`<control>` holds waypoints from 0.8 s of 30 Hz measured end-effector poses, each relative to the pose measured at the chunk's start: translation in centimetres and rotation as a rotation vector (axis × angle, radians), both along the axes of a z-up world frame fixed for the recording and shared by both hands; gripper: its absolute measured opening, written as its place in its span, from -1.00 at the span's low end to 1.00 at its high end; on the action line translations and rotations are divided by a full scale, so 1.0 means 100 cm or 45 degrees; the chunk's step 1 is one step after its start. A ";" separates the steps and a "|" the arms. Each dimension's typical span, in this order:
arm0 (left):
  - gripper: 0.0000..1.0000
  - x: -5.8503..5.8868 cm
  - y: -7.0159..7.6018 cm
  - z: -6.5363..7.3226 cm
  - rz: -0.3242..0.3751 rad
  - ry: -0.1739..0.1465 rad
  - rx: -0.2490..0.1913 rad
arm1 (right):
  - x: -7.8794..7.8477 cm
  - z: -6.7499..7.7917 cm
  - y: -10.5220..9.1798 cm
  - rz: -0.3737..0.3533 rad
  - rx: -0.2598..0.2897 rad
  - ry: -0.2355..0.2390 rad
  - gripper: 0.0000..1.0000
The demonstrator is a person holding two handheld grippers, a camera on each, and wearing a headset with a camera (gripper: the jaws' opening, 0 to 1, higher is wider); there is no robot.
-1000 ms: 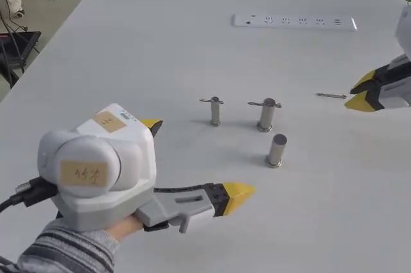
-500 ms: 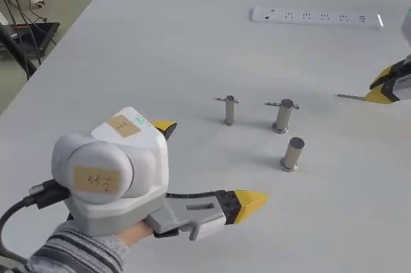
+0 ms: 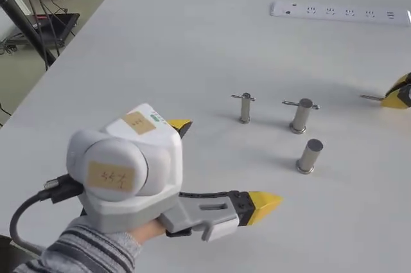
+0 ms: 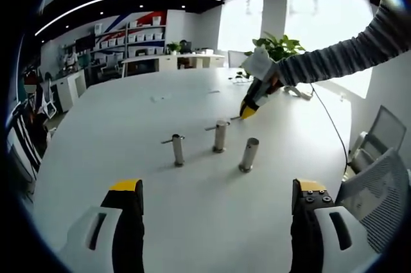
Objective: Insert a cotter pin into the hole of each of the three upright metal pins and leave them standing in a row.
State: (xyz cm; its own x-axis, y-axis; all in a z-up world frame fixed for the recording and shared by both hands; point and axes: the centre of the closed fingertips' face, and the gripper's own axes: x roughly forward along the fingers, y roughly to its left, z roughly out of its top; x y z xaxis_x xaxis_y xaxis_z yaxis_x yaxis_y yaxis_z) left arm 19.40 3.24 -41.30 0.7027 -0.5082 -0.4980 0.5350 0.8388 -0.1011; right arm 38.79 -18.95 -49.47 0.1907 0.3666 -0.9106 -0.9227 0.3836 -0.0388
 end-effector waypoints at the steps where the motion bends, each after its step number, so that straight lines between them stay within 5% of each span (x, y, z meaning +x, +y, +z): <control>1: 0.90 0.000 0.001 0.001 0.002 -0.005 0.000 | -0.001 0.001 0.000 -0.008 -0.006 0.008 -0.91; 12: 0.90 0.000 0.003 -0.002 0.011 0.011 0.006 | -0.002 0.002 0.002 0.087 -0.079 -0.036 -1.00; 19: 0.88 0.002 0.003 0.004 0.021 -0.008 -0.019 | 0.000 0.002 0.001 0.005 -0.080 -0.028 -1.00; 24: 0.82 0.002 0.008 0.002 0.048 0.011 -0.012 | -0.003 0.004 0.004 -0.028 -0.036 -0.083 -1.00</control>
